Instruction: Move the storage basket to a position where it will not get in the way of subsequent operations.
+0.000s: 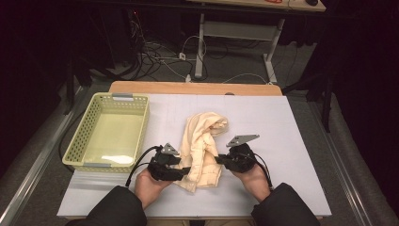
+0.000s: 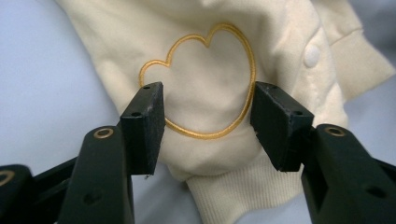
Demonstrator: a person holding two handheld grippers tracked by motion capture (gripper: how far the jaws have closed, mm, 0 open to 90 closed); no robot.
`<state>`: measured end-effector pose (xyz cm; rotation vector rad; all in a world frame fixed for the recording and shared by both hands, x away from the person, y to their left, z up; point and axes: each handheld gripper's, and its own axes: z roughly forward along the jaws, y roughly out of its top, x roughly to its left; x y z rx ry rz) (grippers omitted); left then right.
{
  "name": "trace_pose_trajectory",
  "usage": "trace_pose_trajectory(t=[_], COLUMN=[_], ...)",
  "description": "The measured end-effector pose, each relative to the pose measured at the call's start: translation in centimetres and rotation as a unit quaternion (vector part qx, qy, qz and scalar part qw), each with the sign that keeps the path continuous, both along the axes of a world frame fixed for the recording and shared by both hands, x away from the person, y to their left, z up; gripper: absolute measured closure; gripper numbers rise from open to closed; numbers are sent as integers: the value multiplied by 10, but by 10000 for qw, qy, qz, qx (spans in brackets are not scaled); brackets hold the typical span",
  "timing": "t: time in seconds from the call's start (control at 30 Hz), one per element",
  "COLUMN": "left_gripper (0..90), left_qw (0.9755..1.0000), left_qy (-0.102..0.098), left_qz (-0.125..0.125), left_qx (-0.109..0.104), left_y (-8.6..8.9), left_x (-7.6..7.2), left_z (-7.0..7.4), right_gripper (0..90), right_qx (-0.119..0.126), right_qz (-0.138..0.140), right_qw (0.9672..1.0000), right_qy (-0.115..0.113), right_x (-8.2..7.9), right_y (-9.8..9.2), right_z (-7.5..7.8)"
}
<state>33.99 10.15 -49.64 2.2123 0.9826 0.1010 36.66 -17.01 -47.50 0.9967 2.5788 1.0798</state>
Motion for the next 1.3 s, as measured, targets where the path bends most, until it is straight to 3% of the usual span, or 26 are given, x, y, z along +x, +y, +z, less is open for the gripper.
trace_pose_trajectory(t=[0.47, 0.63, 0.8, 1.0, 1.2, 1.3], left_gripper=[432, 432, 432, 432, 431, 431], left_qw=[10000, 10000, 10000, 10000, 10000, 9999], left_qy=[2, 13, -4, -19, -22, -26], left_qz=[-33, -12, 28, 54, 62, 89], left_qx=[32, -28, -38, -57, -40, -49], left_y=[-2, -1, 0, 2, 2, 2], left_x=[0, -1, 0, 0, 0, 0], left_z=[-2, -1, 0, 1, 1, 0], right_gripper=[852, 848, 842, 836, 756, 714], right_qx=[81, -9, 60, -102, -46, -63], right_qz=[-398, -209, -3, 336, 304, 133], right_qw=[9991, 9997, 10000, 9994, 9995, 9997], right_qy=[-154, -84, 53, 80, 80, -184], right_x=[0, -3, -6, -10, -10, -12], right_y=[-37, -25, -10, 9, 8, 2], right_z=[23, 15, 8, -2, -2, 6])
